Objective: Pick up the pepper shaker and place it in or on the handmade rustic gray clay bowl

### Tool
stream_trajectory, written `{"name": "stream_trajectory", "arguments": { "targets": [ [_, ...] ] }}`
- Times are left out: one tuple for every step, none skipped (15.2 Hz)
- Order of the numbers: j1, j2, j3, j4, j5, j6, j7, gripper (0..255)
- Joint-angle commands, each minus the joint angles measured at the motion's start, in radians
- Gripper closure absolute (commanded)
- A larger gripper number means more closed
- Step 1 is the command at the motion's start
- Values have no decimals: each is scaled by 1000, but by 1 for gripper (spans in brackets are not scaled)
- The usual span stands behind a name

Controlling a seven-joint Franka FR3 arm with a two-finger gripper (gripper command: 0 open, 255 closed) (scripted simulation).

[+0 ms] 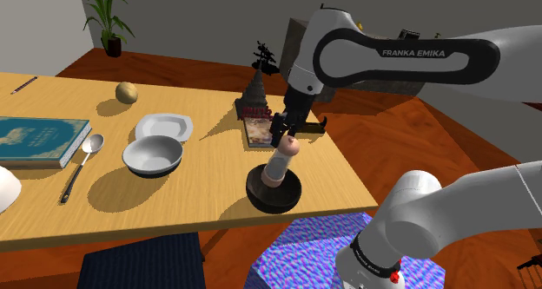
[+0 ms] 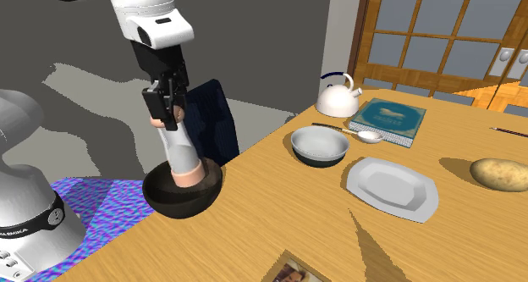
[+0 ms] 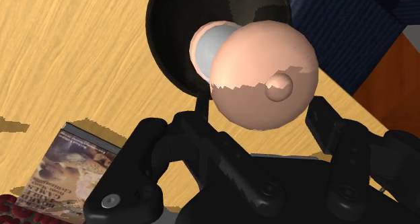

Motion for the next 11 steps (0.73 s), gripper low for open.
{"name": "stream_trajectory", "arguments": {
  "targets": [
    [0, 0, 0, 0, 0, 1, 0, 255],
    [0, 0, 0, 0, 0, 1, 0, 255],
    [0, 0, 0, 0, 0, 1, 0, 0],
    [0, 0, 0, 0, 0, 1, 0, 0],
    [0, 0, 0, 0, 0, 1, 0, 0],
    [0, 0, 0, 0, 0, 1, 0, 0],
    [0, 0, 0, 0, 0, 1, 0, 0],
    [0, 0, 0, 0, 0, 1, 0, 0],
    [-2, -5, -4, 30, -4, -34, 1, 0],
    [-4, -8, -9, 61, -8, -69, 2, 0],
    [-6, -9, -13, 93, -12, -102, 3, 0]
  ]
}}
